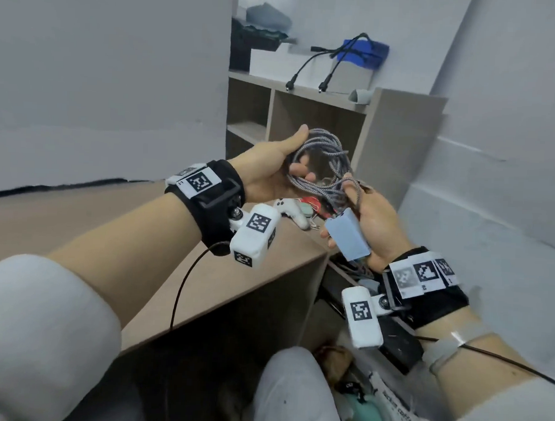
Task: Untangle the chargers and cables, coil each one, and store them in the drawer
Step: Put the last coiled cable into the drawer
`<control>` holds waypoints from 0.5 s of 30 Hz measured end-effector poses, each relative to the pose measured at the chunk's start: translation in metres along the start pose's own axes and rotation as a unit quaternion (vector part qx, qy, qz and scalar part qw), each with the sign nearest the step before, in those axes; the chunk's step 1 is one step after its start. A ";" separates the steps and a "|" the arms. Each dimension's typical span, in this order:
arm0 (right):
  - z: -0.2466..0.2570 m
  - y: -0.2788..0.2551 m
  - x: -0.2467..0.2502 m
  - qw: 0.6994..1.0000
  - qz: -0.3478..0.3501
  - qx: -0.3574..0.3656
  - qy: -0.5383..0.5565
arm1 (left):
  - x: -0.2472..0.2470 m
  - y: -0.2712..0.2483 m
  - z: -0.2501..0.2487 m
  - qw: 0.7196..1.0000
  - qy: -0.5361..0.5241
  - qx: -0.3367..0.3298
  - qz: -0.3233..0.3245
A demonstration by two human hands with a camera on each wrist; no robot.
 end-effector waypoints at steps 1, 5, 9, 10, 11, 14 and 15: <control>0.004 -0.004 0.014 1.000 -0.015 0.010 -0.022 | -0.007 0.006 0.002 0.999 0.030 0.009 0.008; 0.009 -0.015 0.066 0.992 -0.070 0.032 -0.104 | -0.041 0.036 0.017 0.993 0.118 -0.009 -0.019; 0.001 -0.011 0.121 0.966 -0.103 0.064 -0.230 | -0.078 0.061 0.039 0.982 0.168 -0.056 -0.063; 0.000 -0.011 0.132 0.966 -0.102 0.047 -0.232 | -0.086 0.066 0.044 0.983 0.165 -0.054 -0.052; -0.004 -0.011 0.144 0.967 -0.087 0.032 -0.238 | -0.092 0.071 0.050 0.984 0.166 -0.050 -0.036; -0.014 -0.010 0.175 0.944 -0.065 0.008 -0.323 | -0.105 0.093 0.068 0.978 0.199 -0.054 -0.010; -0.020 -0.008 0.187 0.939 -0.063 0.006 -0.338 | -0.107 0.102 0.075 0.981 0.189 -0.046 -0.012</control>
Point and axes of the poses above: each hand's wrist, its own y-axis towards the middle knuckle, its own x-axis out of the back of the hand, z = x × y, the point moved 2 cm from there along y, towards the middle knuckle, and after that the axes turned 7 degrees about x, right-handed, at the moved point
